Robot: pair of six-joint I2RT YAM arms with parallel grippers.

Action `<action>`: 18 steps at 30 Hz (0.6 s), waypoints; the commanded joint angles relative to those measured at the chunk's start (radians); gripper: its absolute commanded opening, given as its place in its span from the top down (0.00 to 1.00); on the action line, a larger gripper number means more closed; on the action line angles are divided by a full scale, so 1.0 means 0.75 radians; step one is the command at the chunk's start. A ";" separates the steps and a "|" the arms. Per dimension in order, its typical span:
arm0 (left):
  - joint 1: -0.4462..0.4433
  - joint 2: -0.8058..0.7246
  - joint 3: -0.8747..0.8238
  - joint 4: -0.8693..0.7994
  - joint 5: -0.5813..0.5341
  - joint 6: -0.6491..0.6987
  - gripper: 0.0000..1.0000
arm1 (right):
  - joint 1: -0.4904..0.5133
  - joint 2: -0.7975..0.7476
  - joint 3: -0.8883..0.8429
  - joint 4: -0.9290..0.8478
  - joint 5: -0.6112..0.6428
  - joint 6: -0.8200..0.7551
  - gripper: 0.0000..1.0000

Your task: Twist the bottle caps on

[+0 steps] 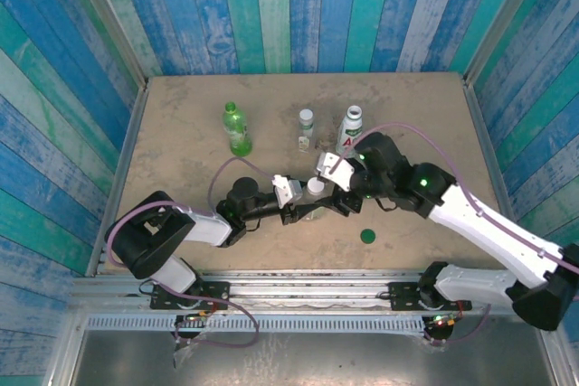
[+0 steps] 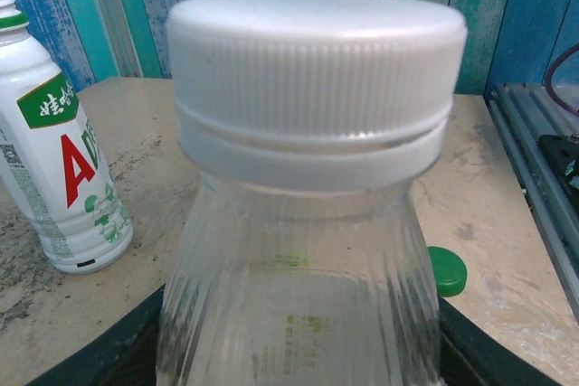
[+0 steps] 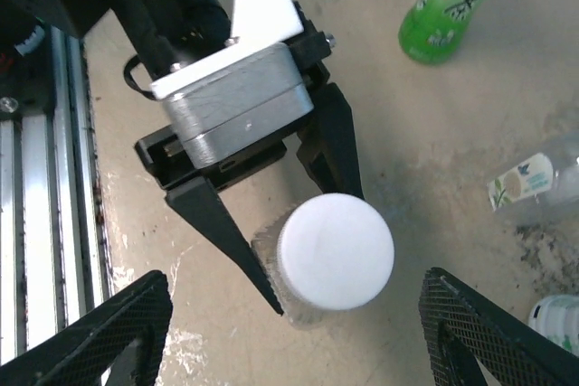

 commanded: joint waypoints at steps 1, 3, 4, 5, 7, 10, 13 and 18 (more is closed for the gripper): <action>0.001 0.005 0.006 0.067 0.046 -0.032 0.45 | -0.006 -0.059 -0.113 0.222 -0.051 0.031 0.26; 0.001 0.005 0.006 0.076 0.055 -0.039 0.45 | -0.014 -0.059 -0.149 0.288 -0.059 0.069 0.28; 0.000 0.006 0.005 0.079 0.059 -0.039 0.45 | -0.014 -0.053 -0.160 0.306 -0.059 0.085 0.29; 0.001 0.006 0.009 0.080 0.062 -0.039 0.45 | -0.016 -0.041 -0.167 0.317 -0.066 0.096 0.30; 0.001 0.005 0.011 0.077 0.067 -0.040 0.45 | -0.016 -0.013 -0.170 0.327 -0.072 0.104 0.33; 0.001 0.003 0.009 0.076 0.066 -0.039 0.45 | -0.019 0.020 -0.168 0.326 -0.074 0.117 0.40; 0.001 -0.002 0.009 0.070 0.071 -0.035 0.45 | -0.026 0.042 -0.168 0.327 -0.076 0.122 0.48; 0.001 -0.005 0.013 0.063 0.053 -0.040 0.45 | -0.030 0.062 -0.162 0.308 -0.076 0.128 0.64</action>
